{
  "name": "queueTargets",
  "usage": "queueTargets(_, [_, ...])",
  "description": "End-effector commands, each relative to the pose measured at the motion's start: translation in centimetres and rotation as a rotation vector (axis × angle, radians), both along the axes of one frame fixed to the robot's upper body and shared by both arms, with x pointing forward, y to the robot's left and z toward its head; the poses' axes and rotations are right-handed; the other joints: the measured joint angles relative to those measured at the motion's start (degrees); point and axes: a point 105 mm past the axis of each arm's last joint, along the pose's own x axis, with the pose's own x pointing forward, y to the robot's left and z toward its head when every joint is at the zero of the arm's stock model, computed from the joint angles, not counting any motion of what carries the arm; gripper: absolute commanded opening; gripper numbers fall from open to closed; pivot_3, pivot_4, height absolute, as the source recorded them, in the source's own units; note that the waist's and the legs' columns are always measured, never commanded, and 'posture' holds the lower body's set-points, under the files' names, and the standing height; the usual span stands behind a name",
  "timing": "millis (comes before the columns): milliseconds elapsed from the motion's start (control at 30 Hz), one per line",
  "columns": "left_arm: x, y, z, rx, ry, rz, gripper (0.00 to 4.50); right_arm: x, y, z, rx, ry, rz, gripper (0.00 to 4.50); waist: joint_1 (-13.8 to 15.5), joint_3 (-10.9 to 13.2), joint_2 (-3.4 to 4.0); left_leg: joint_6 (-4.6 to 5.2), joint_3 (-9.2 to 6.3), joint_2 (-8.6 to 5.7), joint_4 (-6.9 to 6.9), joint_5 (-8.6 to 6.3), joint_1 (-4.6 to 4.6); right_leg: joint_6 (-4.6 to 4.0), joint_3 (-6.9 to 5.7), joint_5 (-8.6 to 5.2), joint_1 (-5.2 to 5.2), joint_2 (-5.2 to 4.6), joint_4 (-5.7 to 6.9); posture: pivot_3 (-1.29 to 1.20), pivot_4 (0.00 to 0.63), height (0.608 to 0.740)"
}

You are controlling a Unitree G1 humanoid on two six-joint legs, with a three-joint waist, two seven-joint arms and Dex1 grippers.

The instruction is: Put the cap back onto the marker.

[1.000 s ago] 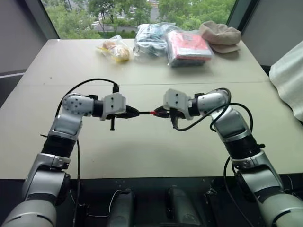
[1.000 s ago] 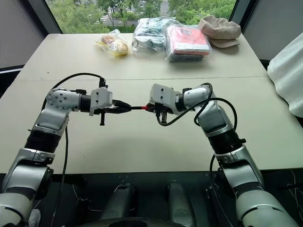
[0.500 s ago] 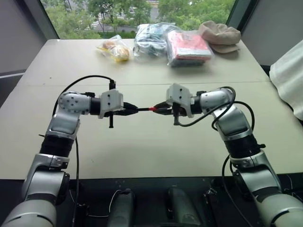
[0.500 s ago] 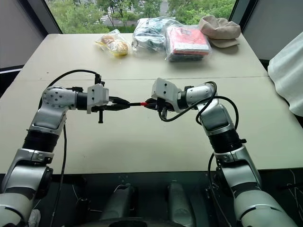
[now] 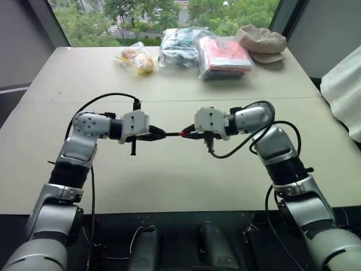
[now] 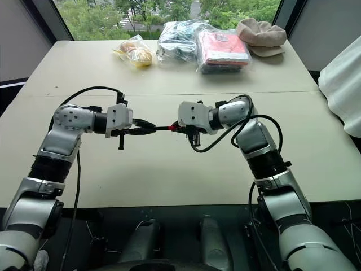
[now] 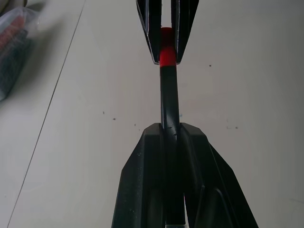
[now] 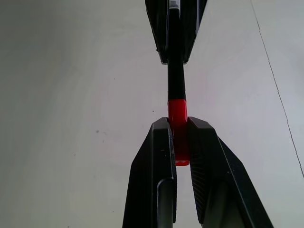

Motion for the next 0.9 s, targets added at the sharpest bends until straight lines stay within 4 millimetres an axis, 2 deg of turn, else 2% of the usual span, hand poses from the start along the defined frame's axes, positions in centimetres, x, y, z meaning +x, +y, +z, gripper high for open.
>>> queueTargets(33, [-0.3, -2.9, 1.9, -0.063, -0.093, -0.077, 0.0, -3.3, 4.8, 0.8, 0.0, -0.049, 0.262, 0.07, 0.0, 0.0, 0.0, 0.0, 0.0, 0.0, 0.0, 0.0, 0.0, 0.0, 0.0, 0.0, 0.0, 0.0, 0.0, 0.0, 0.15, 0.74])
queueTargets(233, [-0.4, -2.7, 1.9, -0.073, -0.094, -0.065, 0.0, -2.8, 4.2, 0.8, 0.015, -0.029, 0.221, 0.07, 0.0, 0.0, 0.0, 0.0, 0.0, 0.0, 0.01, 0.0, 0.0, 0.0, 0.0, 0.0, 0.0, 0.0, 0.0, 0.0, 0.15, 0.74])
queueTargets(367, [-0.5, -2.1, 1.5, -0.073, -0.088, -0.039, 0.0, -2.3, 3.4, 0.7, 0.007, -0.024, 0.187, 1.76, -0.2, 0.0, 0.01, 0.0, 0.01, 0.0, 0.01, 0.0, 0.01, 0.0, 0.01, 0.0, 0.0, 0.0, 0.01, 0.0, 0.15, 0.74])
queueTargets(533, [-1.0, -0.6, 0.8, -0.082, -0.065, 0.039, 0.0, -1.5, 2.0, 0.7, -0.007, -0.039, 0.133, 4.38, -0.1, 0.0, 0.01, 0.0, -0.02, 0.01, 0.01, 0.0, 0.01, -0.01, 0.01, 0.0, -0.04, 0.0, 0.06, 0.0, 0.15, 0.74])
queueTargets(733, [-2.0, 3.1, -0.6, -0.094, -0.025, 0.232, 0.0, -0.5, -0.9, 1.1, 0.023, -0.019, 0.028, 4.45, 0.0, 0.0, 0.01, 0.0, -0.01, 0.0, 0.01, 0.0, 0.0, -0.01, 0.02, 0.0, -0.03, -0.04, 0.04, 0.0, 0.15, 0.74])
queueTargets(900, [-2.4, 5.4, -0.9, -0.139, -0.006, 0.428, 0.0, -0.6, -1.6, 1.6, 0.109, 0.014, -0.029, 4.45, 0.0, 0.0, 0.01, 0.0, -0.02, 0.01, 0.01, 0.0, 0.01, -0.01, 0.03, 0.0, -0.03, -0.05, 0.06, 0.0, 0.15, 0.74])
